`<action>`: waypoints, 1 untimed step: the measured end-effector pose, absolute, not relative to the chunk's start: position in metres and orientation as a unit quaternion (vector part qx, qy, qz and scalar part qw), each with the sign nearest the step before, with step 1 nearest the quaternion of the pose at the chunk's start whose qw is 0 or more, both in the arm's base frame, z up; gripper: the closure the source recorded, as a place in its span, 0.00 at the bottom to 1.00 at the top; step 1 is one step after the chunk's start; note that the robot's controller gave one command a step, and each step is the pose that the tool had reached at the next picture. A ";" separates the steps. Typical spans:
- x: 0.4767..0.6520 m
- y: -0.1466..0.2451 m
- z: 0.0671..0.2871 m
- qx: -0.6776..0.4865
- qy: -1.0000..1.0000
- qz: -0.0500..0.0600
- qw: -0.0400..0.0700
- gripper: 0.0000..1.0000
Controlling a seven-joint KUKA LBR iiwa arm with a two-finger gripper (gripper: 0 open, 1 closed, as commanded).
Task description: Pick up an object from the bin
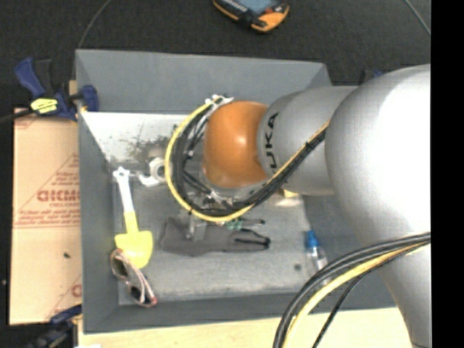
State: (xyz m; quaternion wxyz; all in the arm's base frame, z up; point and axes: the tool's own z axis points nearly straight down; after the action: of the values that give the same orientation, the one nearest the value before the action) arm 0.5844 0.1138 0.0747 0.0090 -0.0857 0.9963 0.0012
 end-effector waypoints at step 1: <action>0.588 0.118 0.165 -0.035 0.999 0.001 0.005 1.00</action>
Offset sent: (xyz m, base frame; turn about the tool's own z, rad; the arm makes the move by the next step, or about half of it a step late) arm 0.0041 0.0058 0.1020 -0.0002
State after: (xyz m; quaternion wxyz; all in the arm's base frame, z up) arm 0.5877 0.1175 0.1646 0.0045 -0.0350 0.9994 0.0015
